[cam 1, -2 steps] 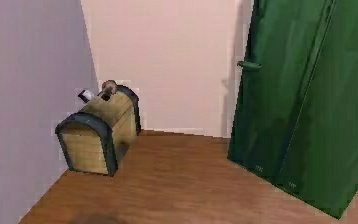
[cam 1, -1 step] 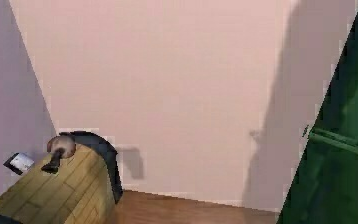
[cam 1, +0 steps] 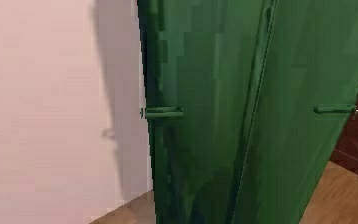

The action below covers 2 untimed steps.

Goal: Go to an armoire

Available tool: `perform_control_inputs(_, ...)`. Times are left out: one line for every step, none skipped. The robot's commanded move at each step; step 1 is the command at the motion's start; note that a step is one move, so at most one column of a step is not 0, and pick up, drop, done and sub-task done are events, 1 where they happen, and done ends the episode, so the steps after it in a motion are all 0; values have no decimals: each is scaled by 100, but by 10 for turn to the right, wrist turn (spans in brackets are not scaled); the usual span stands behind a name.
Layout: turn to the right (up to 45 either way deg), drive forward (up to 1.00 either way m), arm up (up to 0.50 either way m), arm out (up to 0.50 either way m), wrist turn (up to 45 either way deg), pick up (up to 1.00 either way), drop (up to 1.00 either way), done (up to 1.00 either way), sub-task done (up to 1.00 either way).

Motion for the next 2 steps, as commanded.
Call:
perform_control_inputs(150, 0, 0, 0, 0, 0, 0, 0, 0)
perform_control_inputs(0, 0, 0, 0, 0, 0, 0, 100, 0)
